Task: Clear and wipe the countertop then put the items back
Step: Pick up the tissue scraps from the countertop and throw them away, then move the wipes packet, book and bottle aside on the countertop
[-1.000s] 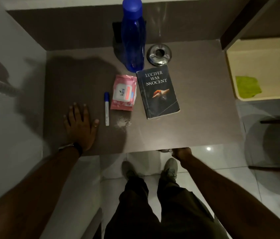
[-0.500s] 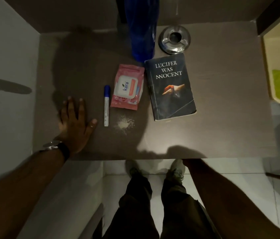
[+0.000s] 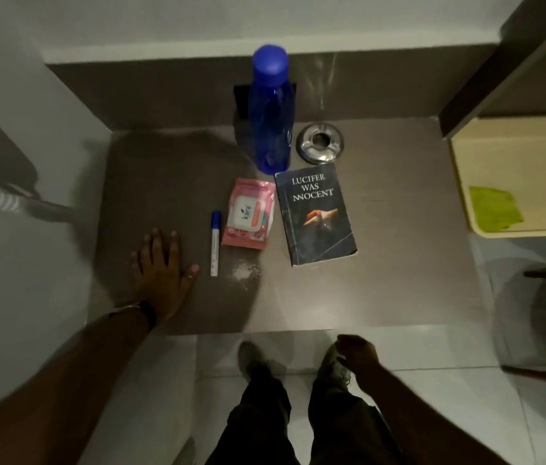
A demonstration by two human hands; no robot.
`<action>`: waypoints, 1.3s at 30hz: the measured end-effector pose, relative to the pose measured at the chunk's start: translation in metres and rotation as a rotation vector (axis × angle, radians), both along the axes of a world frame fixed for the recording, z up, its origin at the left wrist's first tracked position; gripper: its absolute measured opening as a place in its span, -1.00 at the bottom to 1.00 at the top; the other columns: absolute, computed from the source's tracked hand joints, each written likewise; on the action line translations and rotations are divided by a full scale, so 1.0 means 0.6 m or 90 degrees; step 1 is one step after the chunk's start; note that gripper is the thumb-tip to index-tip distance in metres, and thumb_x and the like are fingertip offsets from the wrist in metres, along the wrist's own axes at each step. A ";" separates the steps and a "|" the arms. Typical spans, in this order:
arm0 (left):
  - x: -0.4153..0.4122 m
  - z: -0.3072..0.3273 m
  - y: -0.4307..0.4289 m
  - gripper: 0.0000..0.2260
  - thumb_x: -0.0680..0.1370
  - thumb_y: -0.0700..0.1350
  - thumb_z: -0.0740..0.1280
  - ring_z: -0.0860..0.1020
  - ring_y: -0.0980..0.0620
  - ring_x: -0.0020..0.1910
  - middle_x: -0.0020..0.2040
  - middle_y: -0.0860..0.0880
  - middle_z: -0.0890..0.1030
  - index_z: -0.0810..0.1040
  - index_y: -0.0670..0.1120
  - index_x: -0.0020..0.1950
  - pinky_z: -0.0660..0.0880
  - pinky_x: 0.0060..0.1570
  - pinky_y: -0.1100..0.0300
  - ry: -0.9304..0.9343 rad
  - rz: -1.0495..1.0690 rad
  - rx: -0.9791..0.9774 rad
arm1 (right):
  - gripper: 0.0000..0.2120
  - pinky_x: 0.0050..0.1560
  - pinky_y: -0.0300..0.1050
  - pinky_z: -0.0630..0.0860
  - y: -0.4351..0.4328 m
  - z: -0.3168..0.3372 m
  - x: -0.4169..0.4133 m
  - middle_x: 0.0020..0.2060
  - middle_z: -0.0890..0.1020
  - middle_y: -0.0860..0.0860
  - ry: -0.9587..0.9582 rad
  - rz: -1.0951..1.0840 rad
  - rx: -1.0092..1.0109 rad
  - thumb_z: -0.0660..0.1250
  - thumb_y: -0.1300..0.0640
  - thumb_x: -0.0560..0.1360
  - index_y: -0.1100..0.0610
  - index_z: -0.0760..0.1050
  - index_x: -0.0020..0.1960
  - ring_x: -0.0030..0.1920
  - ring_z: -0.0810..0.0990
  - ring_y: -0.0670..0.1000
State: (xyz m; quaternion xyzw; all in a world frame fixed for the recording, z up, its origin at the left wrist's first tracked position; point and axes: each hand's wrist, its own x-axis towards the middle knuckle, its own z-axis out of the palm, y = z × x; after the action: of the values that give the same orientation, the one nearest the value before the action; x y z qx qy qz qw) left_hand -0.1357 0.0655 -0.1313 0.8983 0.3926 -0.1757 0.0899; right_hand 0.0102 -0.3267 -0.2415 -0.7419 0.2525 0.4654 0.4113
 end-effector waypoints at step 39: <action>0.251 0.143 -0.097 -0.09 0.39 0.51 0.35 0.49 -0.16 0.31 0.36 -0.18 0.47 0.39 -0.14 0.48 0.47 0.34 -0.06 -0.029 0.084 0.014 | -0.88 -0.10 -0.35 0.55 0.206 0.328 0.059 -0.08 0.76 0.04 -0.311 0.243 0.154 0.44 0.31 0.56 0.19 0.71 0.06 -0.10 0.68 -0.05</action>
State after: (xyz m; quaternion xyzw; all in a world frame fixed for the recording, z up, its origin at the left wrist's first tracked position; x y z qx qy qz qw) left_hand 0.0148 0.0075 -0.0457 0.8749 0.4510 -0.1448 0.1005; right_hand 0.0458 -0.2029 -0.0449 -0.8112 -0.0543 0.3690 0.4503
